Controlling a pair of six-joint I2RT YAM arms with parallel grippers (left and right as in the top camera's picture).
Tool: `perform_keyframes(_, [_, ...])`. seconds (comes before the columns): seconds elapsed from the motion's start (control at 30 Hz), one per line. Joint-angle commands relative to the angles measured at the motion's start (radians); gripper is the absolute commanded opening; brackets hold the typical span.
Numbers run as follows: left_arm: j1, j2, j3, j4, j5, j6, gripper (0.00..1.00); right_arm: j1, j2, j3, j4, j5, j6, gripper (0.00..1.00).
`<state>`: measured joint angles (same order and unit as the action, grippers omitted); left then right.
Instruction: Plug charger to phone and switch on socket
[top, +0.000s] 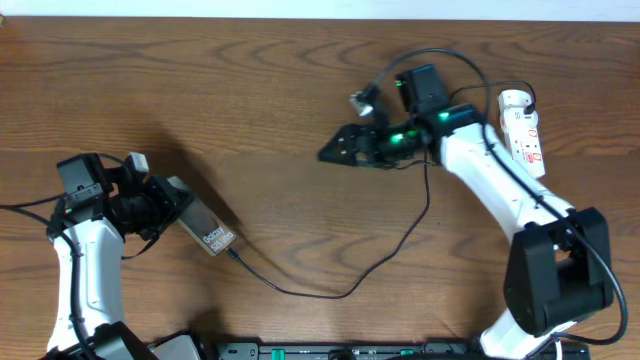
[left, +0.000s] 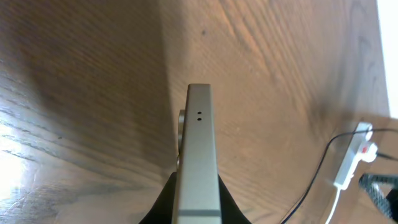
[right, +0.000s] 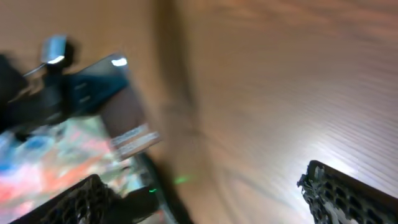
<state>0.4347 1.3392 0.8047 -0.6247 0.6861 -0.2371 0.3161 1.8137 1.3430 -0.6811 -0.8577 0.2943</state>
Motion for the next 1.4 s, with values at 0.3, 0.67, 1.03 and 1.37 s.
perform_keyframes(0.3, [-0.204,0.037,-0.005,0.078,-0.01,0.039,0.07,-0.136,-0.226,0.107,-0.281,0.443,-0.072,0.99])
perform_keyframes(0.67, [-0.282,0.238,-0.005,0.164,0.039,-0.008,0.07,-0.136,-0.486,0.128,-0.365,0.55,-0.071,0.99])
perform_keyframes(1.03, [-0.336,0.34,-0.005,0.212,0.039,-0.007,0.07,-0.136,-0.536,0.128,-0.412,0.565,-0.071,0.99])
perform_keyframes(1.37, [-0.353,0.356,-0.005,0.216,0.038,-0.007,0.07,-0.133,-0.536,0.128,-0.414,0.563,-0.063,0.99])
